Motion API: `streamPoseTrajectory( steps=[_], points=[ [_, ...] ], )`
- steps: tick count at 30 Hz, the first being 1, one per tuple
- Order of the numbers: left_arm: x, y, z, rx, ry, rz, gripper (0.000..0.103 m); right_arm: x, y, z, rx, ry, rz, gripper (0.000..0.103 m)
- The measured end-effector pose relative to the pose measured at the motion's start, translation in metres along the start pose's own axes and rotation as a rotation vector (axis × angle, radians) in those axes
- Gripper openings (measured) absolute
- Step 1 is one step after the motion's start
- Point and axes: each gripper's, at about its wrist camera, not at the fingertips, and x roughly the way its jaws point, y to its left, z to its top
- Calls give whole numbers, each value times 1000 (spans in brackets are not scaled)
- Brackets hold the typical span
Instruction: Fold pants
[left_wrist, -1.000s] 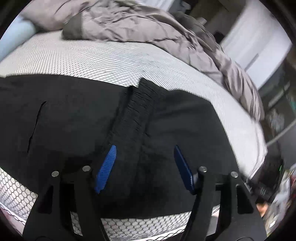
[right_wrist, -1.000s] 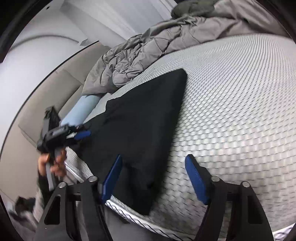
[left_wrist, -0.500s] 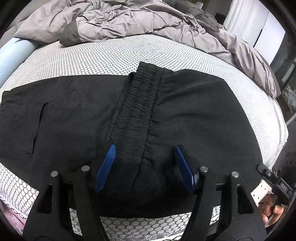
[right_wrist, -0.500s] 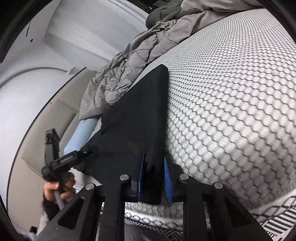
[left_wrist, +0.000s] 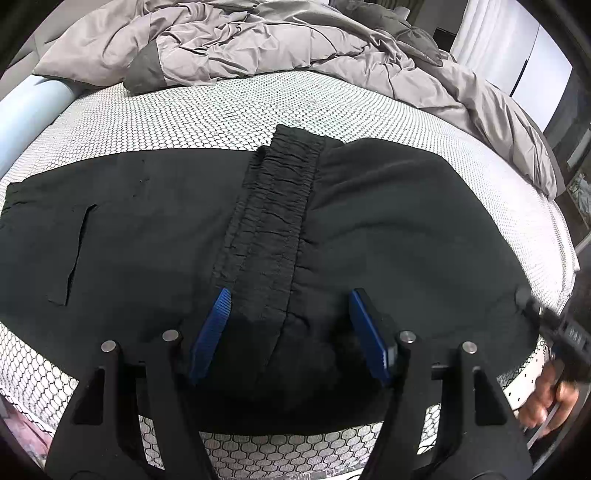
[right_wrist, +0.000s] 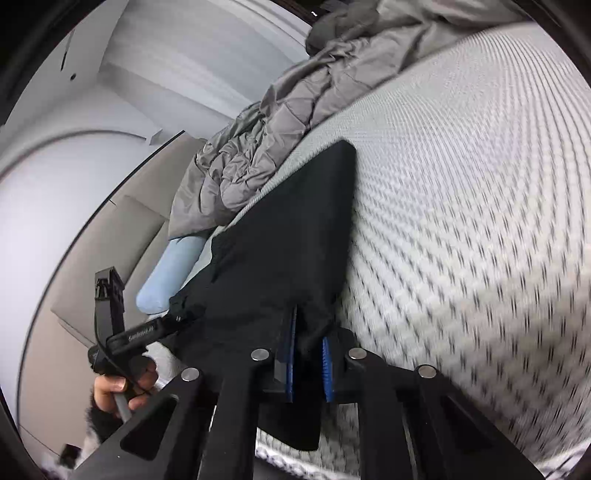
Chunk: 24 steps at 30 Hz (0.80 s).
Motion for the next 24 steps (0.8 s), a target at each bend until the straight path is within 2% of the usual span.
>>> streamPoseTrajectory(
  steps=[3,6,8,10,12,14,16,18,20,24],
  points=[
    [0,1,1,4,6,1,64,8,6,21,-32,15,-52,11],
    [-9,5,2,-7,-4,-2,64,15,8,22,-73,66,-135,17],
    [-21,9,3,-20,-33,-12,64,6,7,17,-68,46,-138,20],
    [-33,8,5,-25,-66,-14,65,-9,11,14,-102,6,-175,28],
    [-46,2,8,-4,-99,9,72,-23,24,15,-155,-41,-226,29],
    [-57,-11,9,60,-155,-3,80,-29,37,19,-194,-58,-233,29],
    [-61,-29,8,137,-179,-34,96,-26,53,22,-248,-44,-224,29],
    [-58,-42,6,171,-183,-59,103,-17,69,22,-312,-24,-210,31],
    [-48,-53,3,192,-170,-102,103,1,82,18,-363,14,-206,38],
    [-8,-63,-7,210,-59,-143,103,30,95,6,-442,90,-199,40]
  ],
)
